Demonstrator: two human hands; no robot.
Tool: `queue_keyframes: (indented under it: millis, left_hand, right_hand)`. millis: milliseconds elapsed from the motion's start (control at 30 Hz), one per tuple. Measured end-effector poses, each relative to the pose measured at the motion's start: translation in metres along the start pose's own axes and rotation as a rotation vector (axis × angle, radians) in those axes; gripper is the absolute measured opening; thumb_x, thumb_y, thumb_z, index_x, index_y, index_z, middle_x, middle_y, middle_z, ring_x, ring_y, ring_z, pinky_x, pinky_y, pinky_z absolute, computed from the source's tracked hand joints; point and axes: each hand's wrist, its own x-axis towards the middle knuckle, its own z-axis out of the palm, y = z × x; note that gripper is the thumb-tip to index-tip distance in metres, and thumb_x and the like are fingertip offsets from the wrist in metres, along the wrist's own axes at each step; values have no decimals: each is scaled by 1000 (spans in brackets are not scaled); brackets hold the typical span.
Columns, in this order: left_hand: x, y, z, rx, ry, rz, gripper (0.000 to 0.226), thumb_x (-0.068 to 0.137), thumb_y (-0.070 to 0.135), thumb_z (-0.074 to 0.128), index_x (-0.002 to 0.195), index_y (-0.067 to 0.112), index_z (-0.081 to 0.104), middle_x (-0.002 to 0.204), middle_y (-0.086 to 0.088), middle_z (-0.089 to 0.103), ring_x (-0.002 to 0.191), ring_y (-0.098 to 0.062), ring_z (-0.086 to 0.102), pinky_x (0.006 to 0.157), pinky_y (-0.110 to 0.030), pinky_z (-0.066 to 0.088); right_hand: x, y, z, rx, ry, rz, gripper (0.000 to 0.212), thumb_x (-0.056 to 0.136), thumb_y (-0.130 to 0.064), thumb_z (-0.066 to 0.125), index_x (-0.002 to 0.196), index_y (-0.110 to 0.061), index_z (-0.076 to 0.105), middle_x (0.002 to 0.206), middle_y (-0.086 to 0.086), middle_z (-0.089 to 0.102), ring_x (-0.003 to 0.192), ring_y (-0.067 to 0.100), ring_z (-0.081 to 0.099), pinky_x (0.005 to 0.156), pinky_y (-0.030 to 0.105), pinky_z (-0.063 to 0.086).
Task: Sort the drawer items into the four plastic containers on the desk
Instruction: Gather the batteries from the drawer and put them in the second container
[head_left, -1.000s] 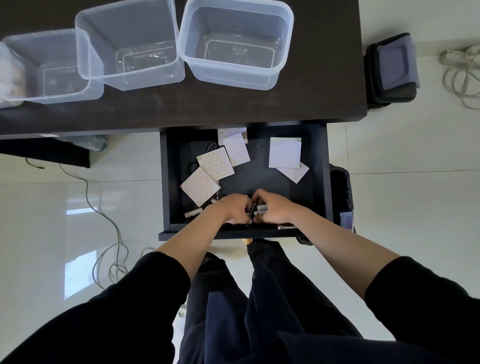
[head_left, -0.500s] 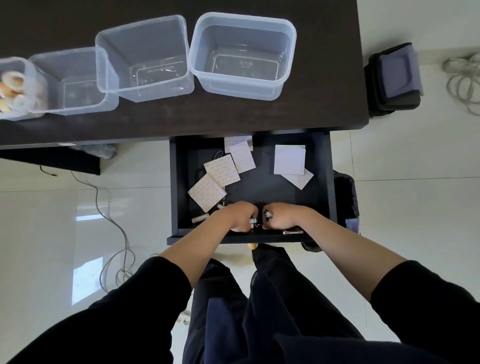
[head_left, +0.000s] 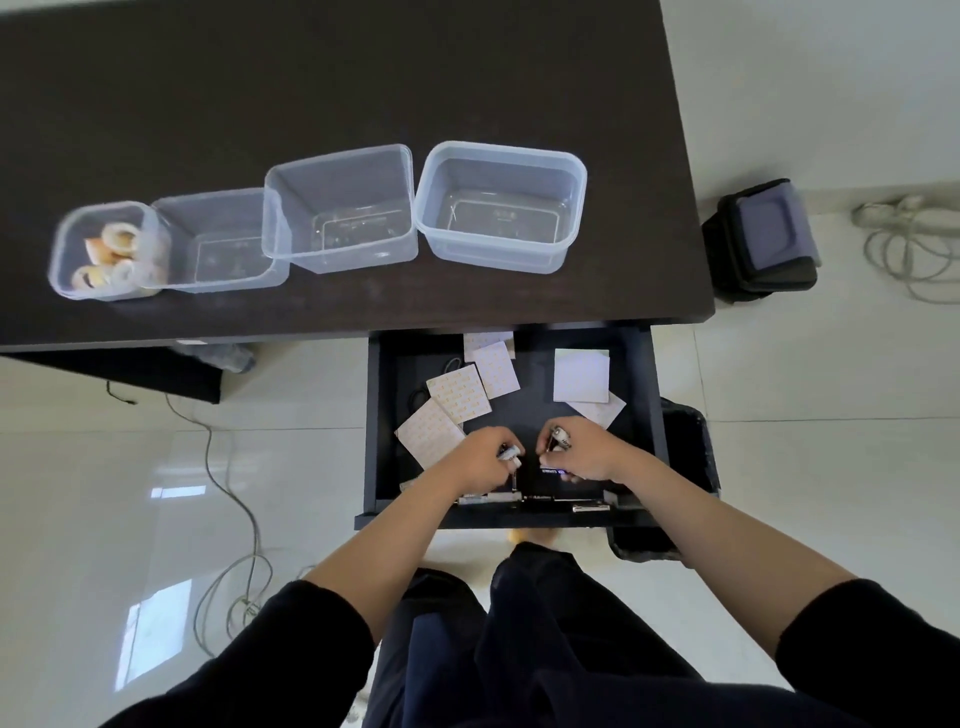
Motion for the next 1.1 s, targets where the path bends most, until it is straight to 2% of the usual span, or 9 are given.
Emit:
queue_keyframes:
  millis: [100,200,333,500,600,700,767,1000,1100]
  left_hand:
    - [-10,5,-17,-37,84,10,25,91,6,55,116,8,59,122,-9,58,111,-22,54,85,-21,38]
    - [-22,4,-41,-55,157,28,25,91,6,55,115,8,60,118,-7,59,101,-14,52,78,-15,35]
    - [-42,-3,-82,-47,229,45,24,92,8,55,115,10,60,104,0,53,94,-14,50,78,-22,37]
    - [-76,-32,-156,-54,351,47,21,92,12,55,112,14,60,100,2,54,88,-14,52,75,-23,40]
    - [-100,-58,-205,-28,408,76,19,90,13,58,108,15,62,99,2,58,89,-14,55,76,-24,43]
    - [-122,-85,-259,-29,462,88,18,91,17,59,108,18,61,96,7,58,85,-10,56,72,-19,44]
    - [-130,-102,-294,-23,496,86,16,92,19,57,107,17,61,91,5,57,79,-9,55,64,-18,41]
    - [-110,-150,-380,28,582,15,21,92,22,55,111,13,57,94,-1,56,86,-17,52,70,-24,38]
    - [-89,-158,-391,8,530,25,15,89,21,59,100,12,59,88,-4,58,84,-23,56,71,-28,41]
  right_hand:
    - [-3,-22,-5,-9,38,-79,9,86,-9,60,83,-17,58,71,6,58,50,14,53,53,29,48]
    - [-7,-52,-7,-42,83,-159,10,86,-10,61,82,-18,58,74,1,60,51,13,55,52,24,48]
    - [-4,-99,-4,-51,126,-257,10,85,-15,63,81,-22,59,81,1,63,56,15,59,59,33,52]
    - [6,-180,19,-99,164,-382,4,87,-17,63,90,-15,61,83,-1,63,60,10,61,55,20,49]
    - [18,-232,42,-104,170,-465,5,86,-18,64,89,-17,61,85,6,64,65,12,63,61,27,53]
    - [34,-287,67,-91,180,-523,6,86,-19,65,86,-24,61,84,-1,62,73,13,63,68,32,58]
    - [46,-323,82,-45,192,-526,7,86,-18,64,85,-24,59,81,-1,61,69,17,63,62,34,58]
    - [106,-411,113,-15,387,-444,6,88,-17,61,87,-15,56,73,0,59,62,18,58,52,28,54]
    - [134,-422,121,0,473,-337,10,86,-16,63,83,-19,54,72,-4,56,68,18,55,62,31,51]
